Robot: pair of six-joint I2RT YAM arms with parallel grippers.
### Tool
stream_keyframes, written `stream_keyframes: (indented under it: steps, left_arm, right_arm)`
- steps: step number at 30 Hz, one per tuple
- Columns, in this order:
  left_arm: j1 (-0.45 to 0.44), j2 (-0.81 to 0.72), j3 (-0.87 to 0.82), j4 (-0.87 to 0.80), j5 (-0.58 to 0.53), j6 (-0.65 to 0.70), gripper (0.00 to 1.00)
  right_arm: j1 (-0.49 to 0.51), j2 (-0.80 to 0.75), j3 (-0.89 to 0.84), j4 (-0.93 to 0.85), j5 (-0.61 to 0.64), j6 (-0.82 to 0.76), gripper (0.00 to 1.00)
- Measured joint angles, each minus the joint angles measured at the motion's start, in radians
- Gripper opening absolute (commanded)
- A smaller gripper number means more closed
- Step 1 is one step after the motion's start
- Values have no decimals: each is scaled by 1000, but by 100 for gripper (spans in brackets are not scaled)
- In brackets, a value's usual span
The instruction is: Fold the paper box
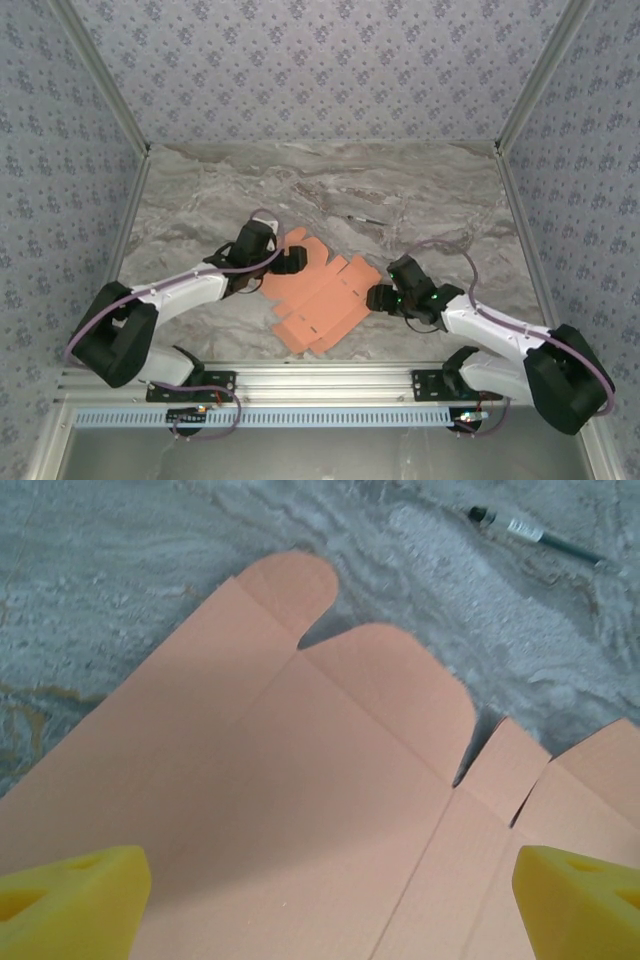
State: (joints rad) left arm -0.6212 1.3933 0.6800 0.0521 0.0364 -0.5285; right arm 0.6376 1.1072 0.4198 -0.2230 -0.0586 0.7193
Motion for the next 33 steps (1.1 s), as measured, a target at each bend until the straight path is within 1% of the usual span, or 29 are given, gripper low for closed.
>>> stream_keyframes:
  steps: [5, 7, 12, 14, 17, 21, 25, 28, 33]
  left_arm:
    - [-4, 4, 15, 13, 0, 5, 93]
    - [-3, 4, 15, 21, -1, 4, 92]
    - [-4, -10, 15, 57, -7, 11, 92]
    - [-4, -33, 15, 63, -11, 34, 92]
    - [-3, -89, 27, 61, -20, 121, 92]
    - [-3, -153, 113, 45, -14, 283, 92]
    - [-4, -186, 244, 18, 75, 475, 92]
    - [-4, -183, 352, -50, 134, 612, 92]
    - [-3, -133, 536, -241, 192, 821, 90]
  right_arm:
    - [0, 49, -14, 127, -34, -17, 40]
    - [-8, 75, -14, 166, -51, -33, 32]
    - [-52, 93, -8, 190, -93, -106, 12]
    - [-77, 91, 9, 177, -120, -154, 7]
    - [-122, 81, 92, 109, -170, -269, 4]
    - [-161, 71, 260, 34, -237, -434, 0]
    - [-184, 71, 400, -22, -308, -584, 0]
    - [-192, 85, 486, -76, -360, -690, 0]
    - [-192, 112, 594, -156, -435, -838, 0]
